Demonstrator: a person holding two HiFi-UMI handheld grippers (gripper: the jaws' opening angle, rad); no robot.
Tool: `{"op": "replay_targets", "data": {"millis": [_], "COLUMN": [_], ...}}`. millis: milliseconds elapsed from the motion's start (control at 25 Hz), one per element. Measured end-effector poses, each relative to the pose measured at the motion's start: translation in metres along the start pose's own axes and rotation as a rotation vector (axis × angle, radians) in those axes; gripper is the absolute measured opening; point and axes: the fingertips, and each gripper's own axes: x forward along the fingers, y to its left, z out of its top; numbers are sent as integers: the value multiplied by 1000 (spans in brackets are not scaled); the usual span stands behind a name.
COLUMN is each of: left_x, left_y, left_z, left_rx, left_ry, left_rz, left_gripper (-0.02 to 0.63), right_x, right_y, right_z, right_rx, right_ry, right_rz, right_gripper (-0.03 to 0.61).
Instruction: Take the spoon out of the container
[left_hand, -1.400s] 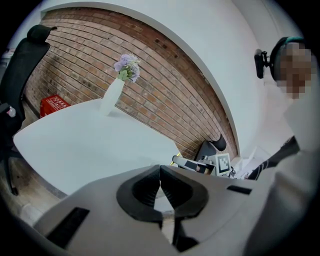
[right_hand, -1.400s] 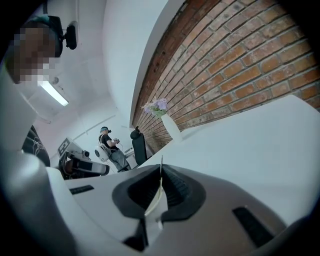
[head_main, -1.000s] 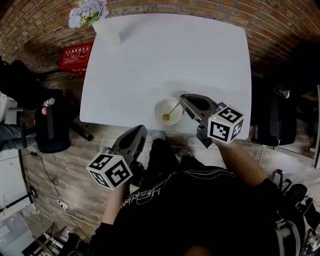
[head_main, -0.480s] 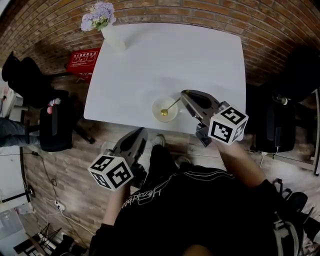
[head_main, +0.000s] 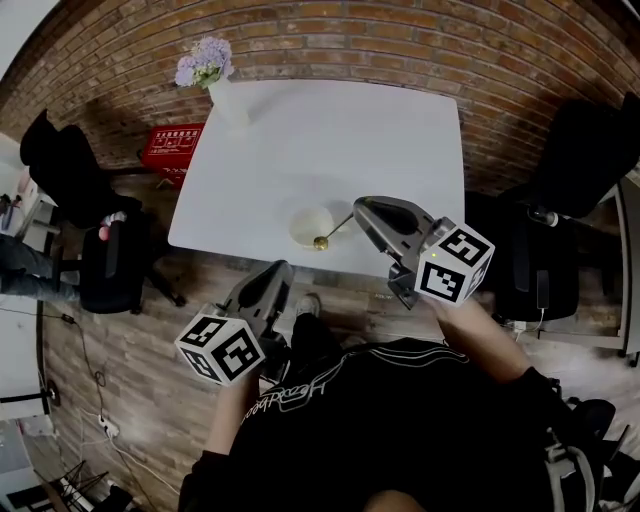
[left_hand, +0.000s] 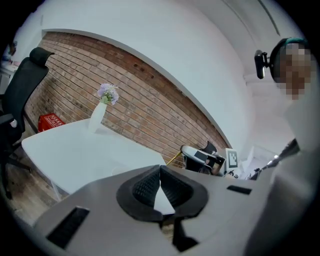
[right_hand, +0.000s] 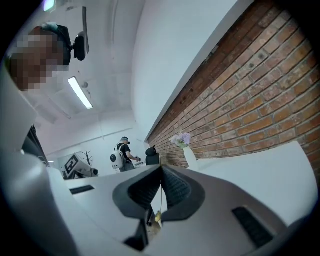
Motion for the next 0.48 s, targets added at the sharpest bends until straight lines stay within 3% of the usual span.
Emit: {"op": "replay_targets", "data": {"millis": [480], "left_x": [-14], "left_y": [-55], "left_z": [14], "left_rx": [66], "left_ry": [-73], "left_rz": [-36], "left_gripper": [5], "right_x": [-46], "right_y": [46], "right_z": [2], "right_rx": [-41], "right_ry": [64], "right_rz": [87], "right_gripper": [0]}}
